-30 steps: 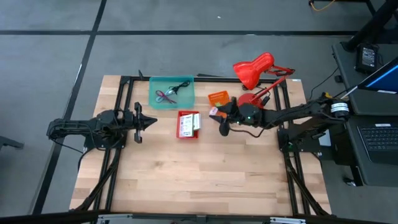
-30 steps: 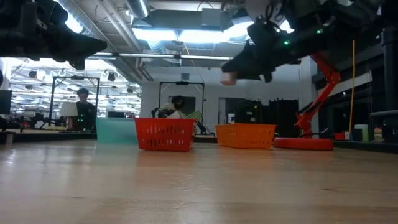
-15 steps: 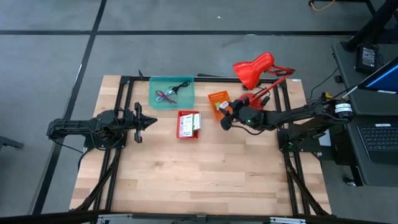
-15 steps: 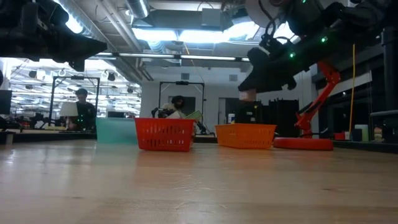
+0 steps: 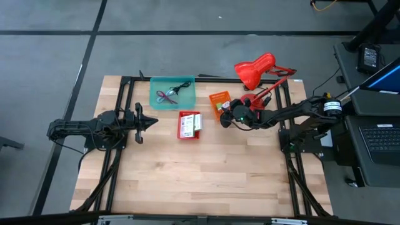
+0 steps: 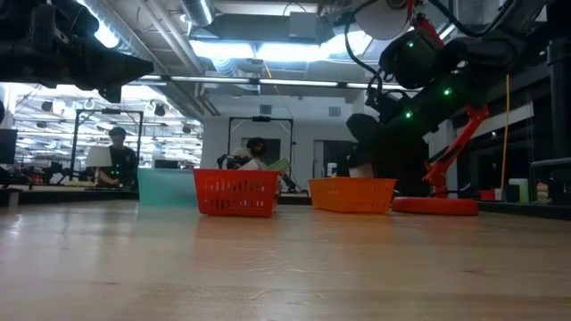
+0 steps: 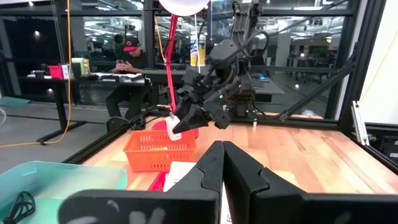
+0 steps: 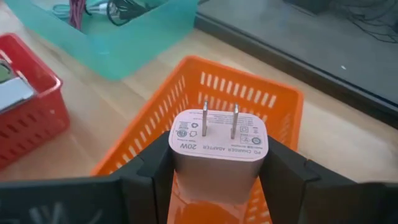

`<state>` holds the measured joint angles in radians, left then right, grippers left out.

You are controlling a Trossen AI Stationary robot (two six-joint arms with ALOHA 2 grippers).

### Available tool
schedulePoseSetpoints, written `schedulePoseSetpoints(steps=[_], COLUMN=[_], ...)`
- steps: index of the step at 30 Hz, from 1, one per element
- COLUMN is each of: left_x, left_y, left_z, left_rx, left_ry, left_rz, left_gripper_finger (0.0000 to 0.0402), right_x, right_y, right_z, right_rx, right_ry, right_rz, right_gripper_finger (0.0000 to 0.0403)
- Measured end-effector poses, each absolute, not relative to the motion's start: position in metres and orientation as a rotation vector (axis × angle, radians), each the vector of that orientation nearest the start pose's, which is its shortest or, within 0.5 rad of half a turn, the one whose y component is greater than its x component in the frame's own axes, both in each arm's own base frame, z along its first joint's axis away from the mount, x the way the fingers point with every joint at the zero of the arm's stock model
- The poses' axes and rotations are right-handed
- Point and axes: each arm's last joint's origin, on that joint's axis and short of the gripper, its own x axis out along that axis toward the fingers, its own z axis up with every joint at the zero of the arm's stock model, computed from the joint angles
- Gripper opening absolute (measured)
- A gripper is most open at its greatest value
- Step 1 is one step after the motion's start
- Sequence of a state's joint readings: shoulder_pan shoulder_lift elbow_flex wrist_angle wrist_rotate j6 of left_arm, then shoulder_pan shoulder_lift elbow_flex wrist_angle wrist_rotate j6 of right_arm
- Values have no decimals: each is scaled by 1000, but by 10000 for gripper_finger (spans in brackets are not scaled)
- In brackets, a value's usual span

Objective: Pick and place items into bin
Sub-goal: Put the white charger adapter into the orange bin, then return to Home Position

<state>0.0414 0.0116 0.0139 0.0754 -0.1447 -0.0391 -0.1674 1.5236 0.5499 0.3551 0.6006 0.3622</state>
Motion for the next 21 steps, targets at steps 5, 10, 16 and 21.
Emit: schedulePoseSetpoints(steps=[5, 10, 16, 21], left_x=[97, 97, 97, 97], left_y=[8, 8, 8, 8], left_z=[174, 174, 174, 174], left_rx=[-43, -43, -43, -43], left_ry=[-79, -79, -79, -77], left_rz=[184, 184, 184, 184], left_gripper_finger=[3, 3, 3, 3], right_x=[265, 266, 266, 266], right_y=[-61, -61, -61, -61], right_z=[138, 132, 132, 133], right_rx=[210, 221, 217, 216], right_ry=[500, 513, 515, 508], right_rz=[-821, -830, -829, -827], right_gripper_finger=[168, 202, 233, 237])
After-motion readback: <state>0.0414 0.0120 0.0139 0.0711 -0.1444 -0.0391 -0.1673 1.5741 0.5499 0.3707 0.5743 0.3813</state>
